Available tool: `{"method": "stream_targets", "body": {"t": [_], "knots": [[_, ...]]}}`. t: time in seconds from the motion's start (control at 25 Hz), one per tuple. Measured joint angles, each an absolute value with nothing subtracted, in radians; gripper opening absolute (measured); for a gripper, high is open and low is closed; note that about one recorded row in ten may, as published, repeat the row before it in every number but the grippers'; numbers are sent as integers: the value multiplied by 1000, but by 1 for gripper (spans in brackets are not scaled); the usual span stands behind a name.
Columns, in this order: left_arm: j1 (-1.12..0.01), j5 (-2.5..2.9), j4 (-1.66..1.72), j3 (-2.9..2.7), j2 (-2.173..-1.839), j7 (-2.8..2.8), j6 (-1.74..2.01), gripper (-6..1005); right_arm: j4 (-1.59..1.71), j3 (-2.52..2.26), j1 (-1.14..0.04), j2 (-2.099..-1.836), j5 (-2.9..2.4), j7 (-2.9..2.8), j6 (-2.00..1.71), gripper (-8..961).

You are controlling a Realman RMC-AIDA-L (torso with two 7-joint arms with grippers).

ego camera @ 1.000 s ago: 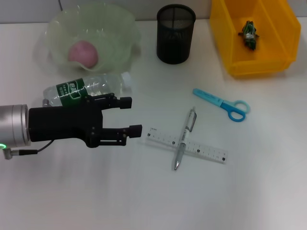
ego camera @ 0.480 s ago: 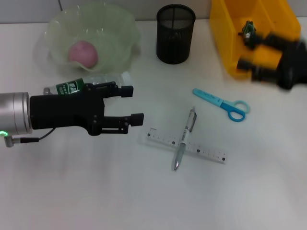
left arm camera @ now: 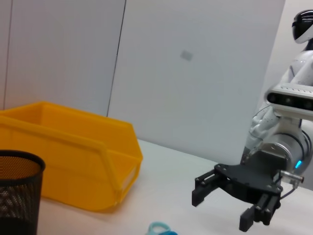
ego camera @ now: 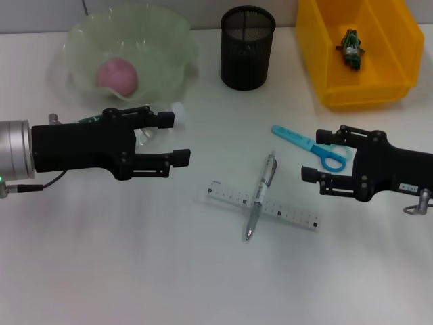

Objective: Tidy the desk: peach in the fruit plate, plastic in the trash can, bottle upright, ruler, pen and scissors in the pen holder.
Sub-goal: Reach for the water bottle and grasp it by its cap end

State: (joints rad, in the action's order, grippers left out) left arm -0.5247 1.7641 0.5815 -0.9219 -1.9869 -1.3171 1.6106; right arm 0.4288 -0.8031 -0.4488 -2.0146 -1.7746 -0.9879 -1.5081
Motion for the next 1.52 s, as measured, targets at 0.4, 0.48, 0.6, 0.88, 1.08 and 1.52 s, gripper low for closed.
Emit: {"method": "stream_targets", "body": {"t": [0.4,0.48,0.6,0.88,1.08,1.52], "knots": [[-526,1759,594,-921,-1992,-1318,1596,826,429,-805,-446,-2017,-1789,-981,-1504,780],[-567,1777,740,-917,-2008,-1466,1578,826,430,-805,-445,-2017,-1789,-981,-1504,780],[-624,1892,845,-921,-2015,-1608,1548,826,428,-805,-442,-2015,-1790,-981,-1503,781],[-776,2255,958,-918,-2053,-1833,1517,826,429,-804,-436,-2018,-1790,-981,-1503,781],[-860,2452,997,-1000,-2069,-1996,1461,826,428,-798,-432,-2018,-1790,-980,-1504,781],[-918,2592,987,-1139,-2073,-2132,1401,826,430,-796,-428,-2020,-1790,-980,-1508,780]]}}
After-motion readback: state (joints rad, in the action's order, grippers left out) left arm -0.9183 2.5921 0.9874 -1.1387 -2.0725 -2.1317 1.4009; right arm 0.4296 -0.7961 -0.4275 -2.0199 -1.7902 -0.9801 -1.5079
